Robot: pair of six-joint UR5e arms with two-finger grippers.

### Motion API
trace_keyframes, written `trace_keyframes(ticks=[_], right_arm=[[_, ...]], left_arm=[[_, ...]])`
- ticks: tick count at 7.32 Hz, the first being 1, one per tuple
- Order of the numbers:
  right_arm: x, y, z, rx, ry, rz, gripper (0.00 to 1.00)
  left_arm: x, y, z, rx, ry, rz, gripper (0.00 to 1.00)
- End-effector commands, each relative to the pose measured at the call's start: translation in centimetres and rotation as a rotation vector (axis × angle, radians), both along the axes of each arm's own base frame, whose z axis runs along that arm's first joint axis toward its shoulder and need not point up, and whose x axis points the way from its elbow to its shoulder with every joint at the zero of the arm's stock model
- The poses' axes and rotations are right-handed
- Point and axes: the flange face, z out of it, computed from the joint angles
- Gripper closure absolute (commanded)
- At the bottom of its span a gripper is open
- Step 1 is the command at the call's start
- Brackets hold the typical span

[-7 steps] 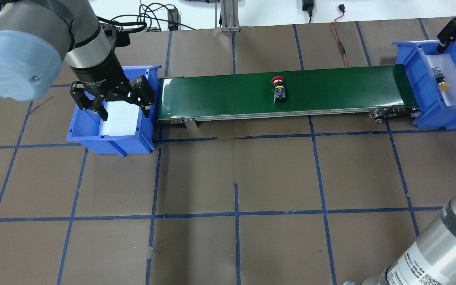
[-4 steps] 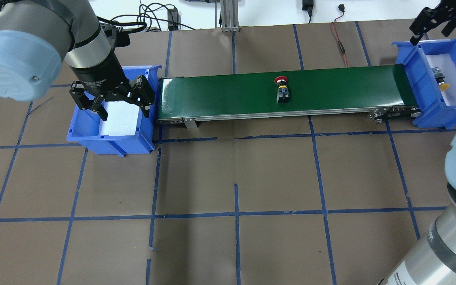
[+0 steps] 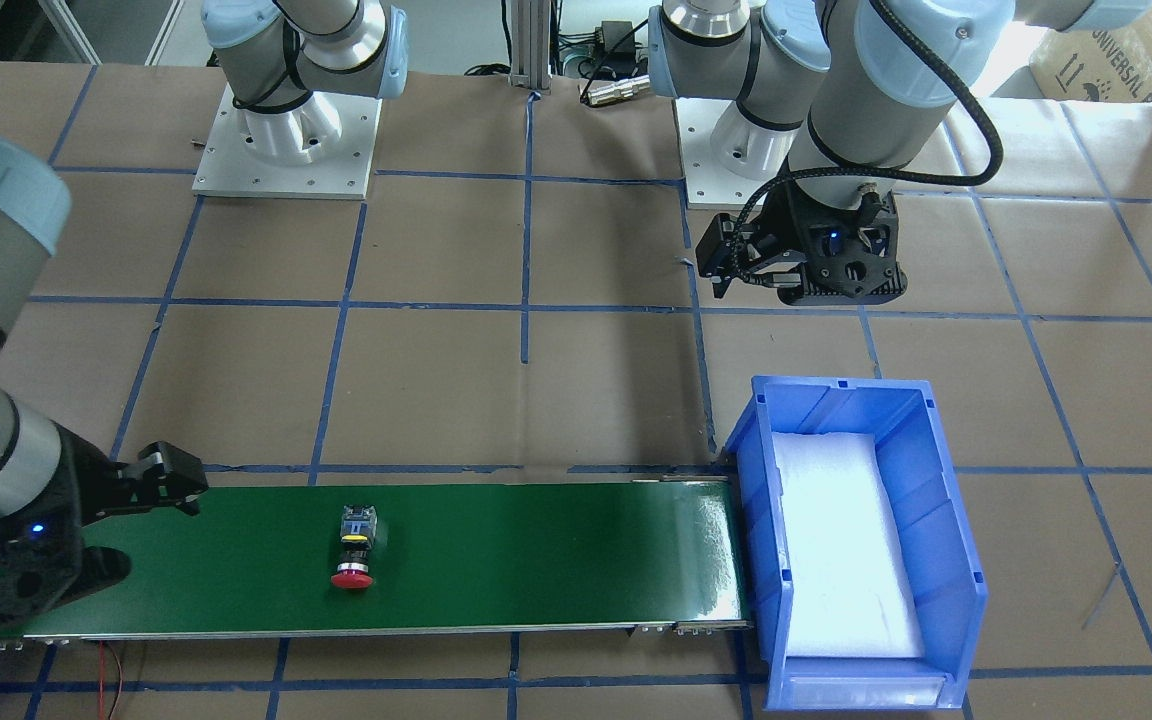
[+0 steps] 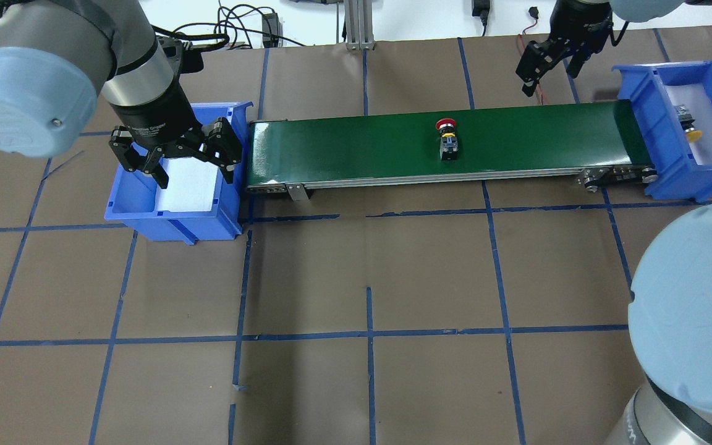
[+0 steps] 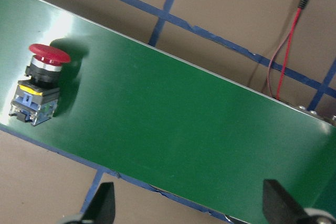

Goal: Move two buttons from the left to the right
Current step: 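Move the right gripper to the red button and grasp it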

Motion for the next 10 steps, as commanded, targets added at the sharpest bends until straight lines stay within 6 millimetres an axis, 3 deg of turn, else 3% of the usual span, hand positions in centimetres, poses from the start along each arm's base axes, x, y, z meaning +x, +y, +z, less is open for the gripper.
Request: trace_keyframes(ticks=[1,2,3,4,7,8,9,10], right_arm=[[6.8,1.2,-1.9,-0.024,0.018,-0.05,0.01],[9.4,1.7,-3.6,-0.014,0.023,-0.081,0.01],[10.4,2.7,-5.2,0.018,0.013,-0.074,0.01],[10.3,2.4,-7.8,-0.028,0.026,-0.075,0.01],[9.6,1.4,-12.4,0.005,0.015,-0.117,0.02],[9.5,1.4,-12.1,0.003,0.022,-0.152,0.12],[9.2,1.5,-12.1,0.011,0.029,-0.15,0.47],[8.3,1.5,-11.1,0.022,0.038,-0.16,0.65]], left_arm=[[0.0,0.1,0.0,0.001,-0.002,0.0,0.0],[0.0,0.1,0.0,0.001,-0.002,0.0,0.0],[0.0,0.1,0.0,0.001,-0.002,0.0,0.0],[0.0,0.3,0.0,0.001,-0.002,0.0,0.0],[0.0,0.3,0.0,0.001,-0.003,0.0,0.0],[0.0,0.3,0.0,0.001,-0.002,0.0,0.0],[0.0,0.2,-0.1,0.002,-0.002,0.0,0.0],[0.0,0.1,-0.1,0.002,-0.002,0.0,0.0]])
